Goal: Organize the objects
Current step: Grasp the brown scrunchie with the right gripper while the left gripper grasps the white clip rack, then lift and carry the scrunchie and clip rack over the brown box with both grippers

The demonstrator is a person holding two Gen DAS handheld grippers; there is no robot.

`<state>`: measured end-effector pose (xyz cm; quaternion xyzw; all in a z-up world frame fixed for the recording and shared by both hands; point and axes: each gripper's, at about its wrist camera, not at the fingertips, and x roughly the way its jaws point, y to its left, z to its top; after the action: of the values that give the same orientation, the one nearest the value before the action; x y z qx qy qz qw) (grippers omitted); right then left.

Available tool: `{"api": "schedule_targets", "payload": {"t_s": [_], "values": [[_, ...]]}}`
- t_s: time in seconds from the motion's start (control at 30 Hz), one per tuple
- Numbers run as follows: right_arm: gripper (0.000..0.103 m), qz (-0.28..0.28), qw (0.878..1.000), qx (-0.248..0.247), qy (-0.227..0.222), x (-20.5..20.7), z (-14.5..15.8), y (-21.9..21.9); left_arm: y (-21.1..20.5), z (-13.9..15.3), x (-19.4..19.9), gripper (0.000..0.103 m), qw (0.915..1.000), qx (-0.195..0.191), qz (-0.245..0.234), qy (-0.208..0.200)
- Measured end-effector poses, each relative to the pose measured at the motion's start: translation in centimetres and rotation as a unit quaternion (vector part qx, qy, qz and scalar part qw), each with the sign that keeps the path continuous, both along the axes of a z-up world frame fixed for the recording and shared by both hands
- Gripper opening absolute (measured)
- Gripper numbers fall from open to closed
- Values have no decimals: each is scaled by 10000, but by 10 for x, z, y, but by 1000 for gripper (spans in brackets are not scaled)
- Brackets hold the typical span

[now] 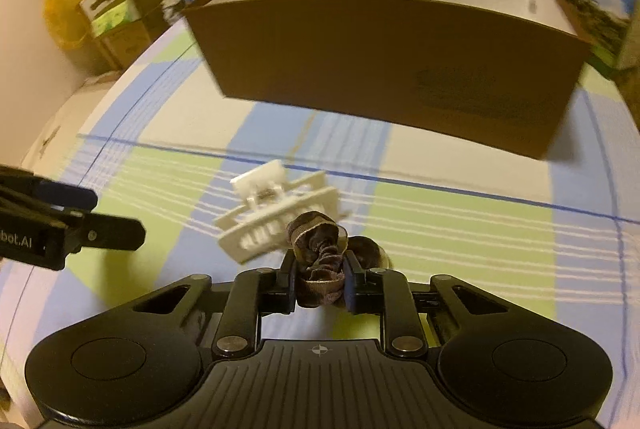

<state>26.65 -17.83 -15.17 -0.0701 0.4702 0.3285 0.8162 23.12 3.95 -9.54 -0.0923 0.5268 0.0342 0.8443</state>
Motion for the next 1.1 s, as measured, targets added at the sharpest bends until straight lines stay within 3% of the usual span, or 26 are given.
{"api": "schedule_targets", "payload": {"t_s": [0.33, 0.67, 0.9, 1.0, 1.1], "values": [[18, -866, 9961, 146, -39, 14, 28, -61, -28, -9, 24, 83, 9970, -147, -730, -230], [19, -1301, 9910, 308, -26, 13, 42, -91, -60, -24, 64, 81, 9866, -135, -1580, -392], [19, -1494, 9883, 320, -15, 11, 44, -101, -70, -38, 78, 59, 9806, 31, -1934, -320], [19, -1519, 9879, 322, -9, 11, 45, -103, -73, -39, 79, 42, 9785, 46, -2039, -314], [19, -1521, 9878, 342, -9, 12, 46, -102, -74, -40, 77, 42, 9775, 104, -2084, -320]]}}
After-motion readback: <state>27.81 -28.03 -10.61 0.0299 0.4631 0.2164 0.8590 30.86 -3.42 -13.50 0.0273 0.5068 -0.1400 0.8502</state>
